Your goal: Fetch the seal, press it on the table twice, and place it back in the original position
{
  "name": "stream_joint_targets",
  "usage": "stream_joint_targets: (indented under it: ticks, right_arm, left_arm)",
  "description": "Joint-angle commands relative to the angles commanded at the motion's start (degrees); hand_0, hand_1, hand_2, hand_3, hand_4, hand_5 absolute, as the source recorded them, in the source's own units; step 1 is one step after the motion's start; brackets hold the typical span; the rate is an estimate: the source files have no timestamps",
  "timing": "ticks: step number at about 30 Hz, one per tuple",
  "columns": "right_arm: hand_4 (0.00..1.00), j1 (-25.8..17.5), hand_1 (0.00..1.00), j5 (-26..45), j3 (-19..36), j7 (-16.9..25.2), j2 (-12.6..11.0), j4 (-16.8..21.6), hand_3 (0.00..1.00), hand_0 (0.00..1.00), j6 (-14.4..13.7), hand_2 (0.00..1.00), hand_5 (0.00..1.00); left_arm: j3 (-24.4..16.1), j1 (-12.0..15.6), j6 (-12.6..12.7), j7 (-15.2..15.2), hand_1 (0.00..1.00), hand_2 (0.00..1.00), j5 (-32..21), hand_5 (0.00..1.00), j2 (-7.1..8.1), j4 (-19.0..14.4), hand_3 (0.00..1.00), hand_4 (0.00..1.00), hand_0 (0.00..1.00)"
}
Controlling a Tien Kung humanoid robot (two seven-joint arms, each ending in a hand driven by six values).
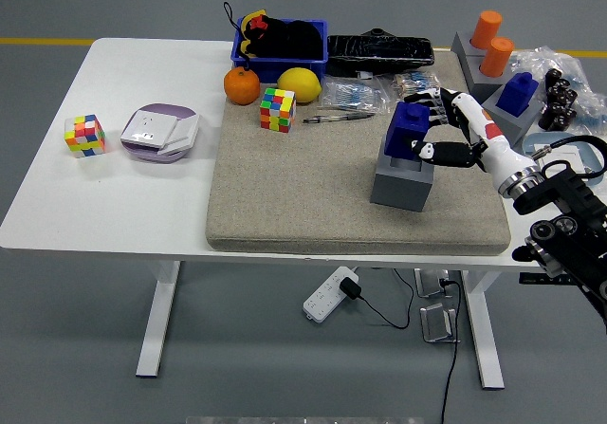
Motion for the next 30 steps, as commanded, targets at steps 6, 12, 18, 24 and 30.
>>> stream_joint_targets:
  ticks: [6,12,18,24,30]
  right_arm:
    - [0.668,1.2,0.439,0.9,-2.2,0.4,0.5,-2.0,0.468,0.558,-0.1,0.446,0.002]
    - [0.669,2.0,0.439,1.6,-3.7,0.7,0.6,-3.7,0.468,0.558,-0.3,0.447,0.002]
    - [0.672,2.6,0.439,2.2,-4.2,1.0,0.6,-5.1,0.468,0.557,-0.5,0.446,0.002]
    - [0.672,2.8,0.439,2.2,-4.5,1.0,0.7,-6.5,0.467,0.557,-0.5,0.446,0.002]
    - [0.673,3.0,0.438,2.4,-5.0,1.1,0.5,-8.0,0.465,0.555,-0.4,0.446,0.002]
  left_arm:
    - [0.2,-0.3,0.0,0.0,0.695,0.684,-0.2,0.233,0.13,-0.1,0.724,0.639,0.718]
    - [0.5,-0.3,0.0,0.0,0.695,0.685,-0.3,0.233,0.13,-0.1,0.724,0.639,0.719]
    - [0.6,-0.5,0.0,0.0,0.696,0.685,-0.3,0.233,0.38,-0.1,0.725,0.639,0.719]
    - [0.6,-0.5,0.0,0.0,0.695,0.685,-0.1,0.233,0.37,-0.1,0.724,0.639,0.719]
    - [0.7,-0.4,-0.1,0.0,0.696,0.685,-0.1,0.233,0.26,-0.1,0.725,0.639,0.719]
